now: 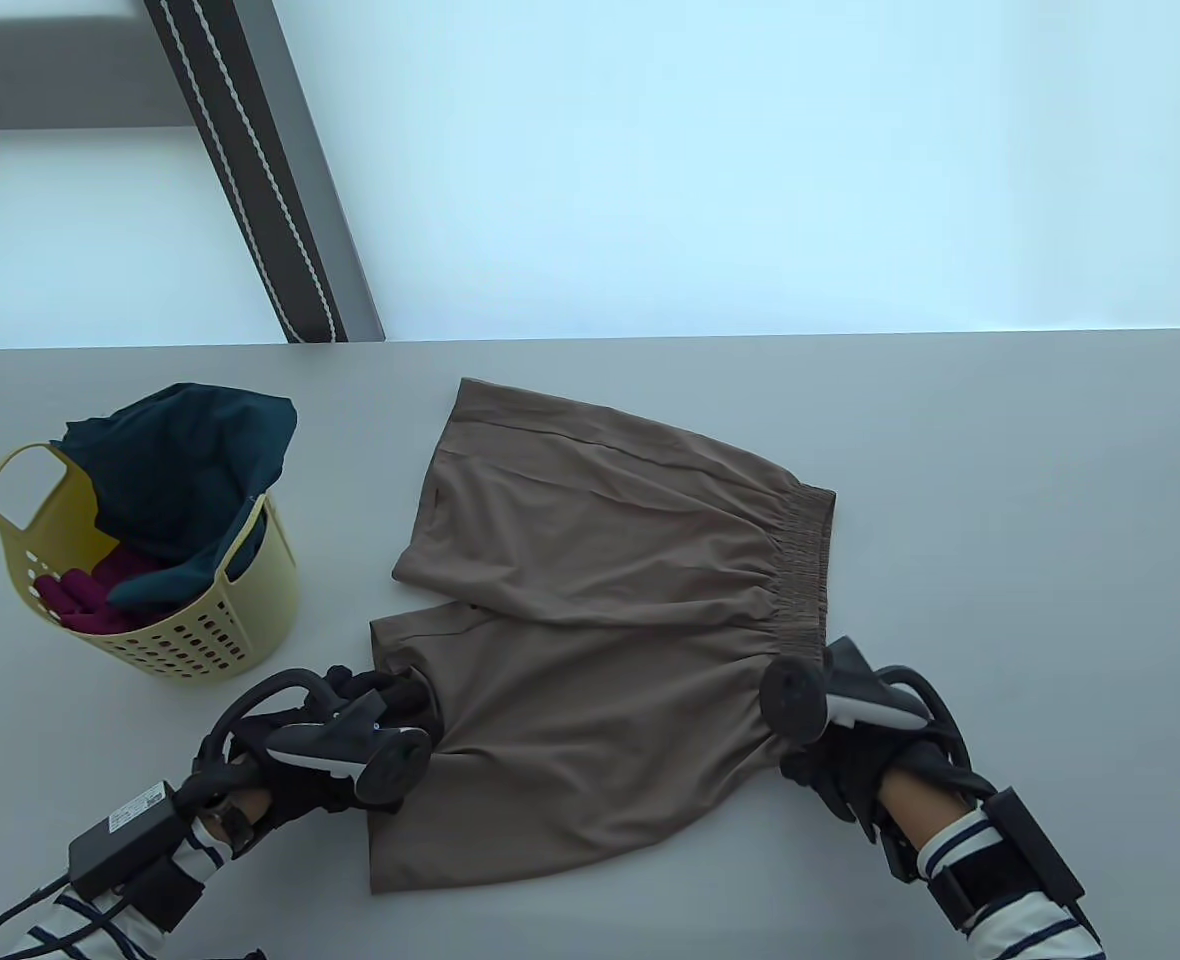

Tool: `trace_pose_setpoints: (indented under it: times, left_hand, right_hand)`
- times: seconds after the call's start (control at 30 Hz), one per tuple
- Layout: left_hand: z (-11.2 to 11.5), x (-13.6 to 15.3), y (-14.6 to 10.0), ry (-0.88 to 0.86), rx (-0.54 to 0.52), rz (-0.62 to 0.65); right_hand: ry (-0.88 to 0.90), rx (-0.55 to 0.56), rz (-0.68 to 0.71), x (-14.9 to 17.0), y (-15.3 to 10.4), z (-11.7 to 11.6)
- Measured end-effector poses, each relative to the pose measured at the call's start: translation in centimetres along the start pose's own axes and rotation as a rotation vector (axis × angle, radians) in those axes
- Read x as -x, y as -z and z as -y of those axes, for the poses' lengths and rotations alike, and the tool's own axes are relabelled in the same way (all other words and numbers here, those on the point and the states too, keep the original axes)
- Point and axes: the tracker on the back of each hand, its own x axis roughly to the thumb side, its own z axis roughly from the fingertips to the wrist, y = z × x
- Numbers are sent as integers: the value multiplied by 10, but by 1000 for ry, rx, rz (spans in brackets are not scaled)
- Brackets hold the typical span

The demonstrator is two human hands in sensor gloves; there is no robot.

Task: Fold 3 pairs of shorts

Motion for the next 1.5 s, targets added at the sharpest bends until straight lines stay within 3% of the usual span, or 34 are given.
trace_pose_setpoints:
  times: [0.07, 0.23, 0.33, 0.53, 0.67, 0.77, 0.8, 0.9, 0.97, 1.03, 1.13, 1.2, 1.37, 1.5]
  left_hand:
    - [0, 0, 0, 2, -1, -2]
    - [1, -3, -2, 47, -42, -57]
    - [2, -7, -5, 155, -140, -157]
    - [-3, -9, -4, 191, -263, -250]
    - [-4, -18, -4, 303, -357, -263]
    - [-11, -20, -9, 280, -306, -157]
    - [-16, -19, -12, 211, -239, -71]
    - [-40, -10, -36, -66, -109, 144]
    - [-63, -1, -59, -228, -106, 261]
    - [-87, 12, -77, -277, -204, 294]
    - [-114, 31, -80, -264, -301, 176]
    - [-123, 40, -62, -232, -336, 2]
    - [-113, 42, -7, -95, -222, -230]
    - [-96, 40, 23, -74, -166, -285]
  right_hand:
    - [-168, 185, -23, -10, -6, -5]
    - [-210, 330, -61, -15, -6, -5]
    - [-290, 491, -109, -17, -6, -5]
    - [-255, 620, -153, -10, -6, -4]
    - [-250, 611, -145, -6, -10, 0]
    - [-141, 470, -106, 6, -18, 12]
    - [-50, 332, -76, 16, -26, 21]
    - [164, 123, -13, 38, -56, 40]
    - [271, 172, 8, 52, -78, 53]
    - [327, 258, -18, 67, -95, 68]
    - [314, 293, -138, 82, -87, 82]
    - [320, 285, -240, 90, -63, 82]
    - [345, 372, -426, 100, -12, 67]
    - [363, 432, -496, 99, 7, 55]
